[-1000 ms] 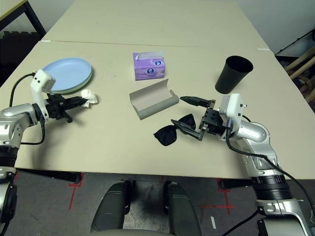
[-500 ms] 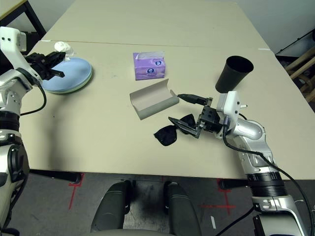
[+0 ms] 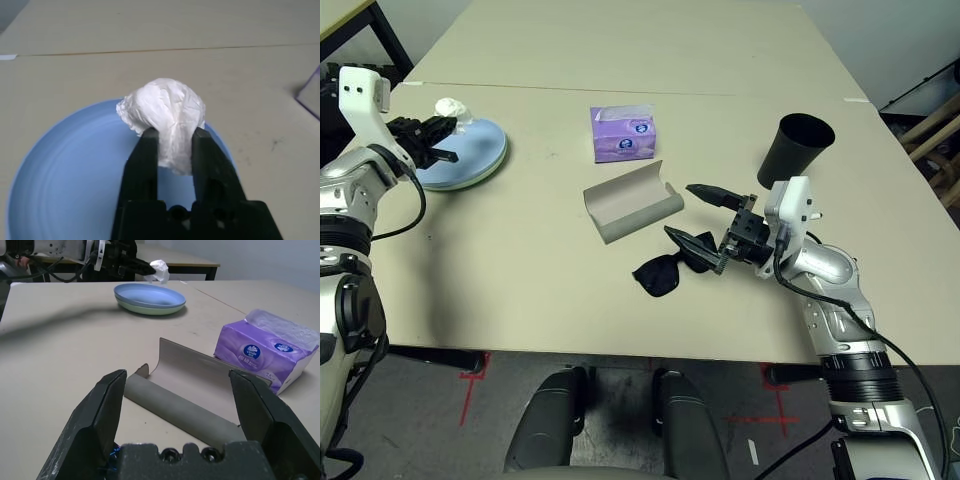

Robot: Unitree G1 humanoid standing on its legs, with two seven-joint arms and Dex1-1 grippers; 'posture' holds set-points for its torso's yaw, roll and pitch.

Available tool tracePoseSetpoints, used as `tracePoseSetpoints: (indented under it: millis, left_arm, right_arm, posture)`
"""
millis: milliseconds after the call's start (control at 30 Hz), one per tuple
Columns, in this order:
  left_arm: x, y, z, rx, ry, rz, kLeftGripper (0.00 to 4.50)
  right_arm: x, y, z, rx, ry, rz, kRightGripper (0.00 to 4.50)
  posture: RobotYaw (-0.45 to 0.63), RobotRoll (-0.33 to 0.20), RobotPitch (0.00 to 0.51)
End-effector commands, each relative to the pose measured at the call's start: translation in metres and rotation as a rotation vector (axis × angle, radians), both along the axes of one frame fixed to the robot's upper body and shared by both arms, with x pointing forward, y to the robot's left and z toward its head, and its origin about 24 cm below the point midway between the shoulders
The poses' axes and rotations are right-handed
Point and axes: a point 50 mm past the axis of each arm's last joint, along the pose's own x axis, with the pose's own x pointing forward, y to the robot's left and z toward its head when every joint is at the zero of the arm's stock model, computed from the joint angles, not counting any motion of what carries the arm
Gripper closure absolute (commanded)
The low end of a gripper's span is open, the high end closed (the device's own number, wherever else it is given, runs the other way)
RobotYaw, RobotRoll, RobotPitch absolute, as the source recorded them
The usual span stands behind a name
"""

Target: Organize and tidy the items on the table.

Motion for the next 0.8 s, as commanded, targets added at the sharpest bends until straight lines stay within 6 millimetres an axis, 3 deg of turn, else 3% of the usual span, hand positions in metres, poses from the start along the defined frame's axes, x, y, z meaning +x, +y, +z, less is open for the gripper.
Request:
tracePoseSetpoints:
  millis: [33, 200, 300, 467, 800]
  left_arm:
    - [-0.001, 0.001, 0.001, 0.055, -0.005, 0.006, 1.95]
    - [-0.003, -0.009, 0.008, 0.147, -0.130, -0.049, 0.03]
    - [-0.004, -0.018, 0.011, 0.090, -0.178, -0.140, 0.01]
    - [-0.023, -0.046, -0.005, 0.003, -0.100, -0.579, 0.01]
    - [-0.046, -0.060, -0.023, 0.142, -0.003, -0.886, 0.01]
  right_arm:
    - [-0.001, 0.001, 0.004, -0.006, -0.011, 0.003, 0.00]
    - [0.001, 0.002, 0.007, 0.001, -0.025, 0.001, 0.00]
    - [0.002, 0.002, 0.007, 0.000, -0.024, 0.002, 0.00]
    - [0.003, 0.000, 0.007, -0.001, -0.021, 0.001, 0.00]
    - [0.001, -0.006, 0.005, -0.012, -0.013, -0.009, 0.00]
  posture:
    - [0.18, 0.000, 0.161]
    - [0.19, 0.000, 0.160]
    - [0.19, 0.000, 0.159]
    - [0.19, 0.000, 0.154]
    - [0.18, 0.000, 0.164]
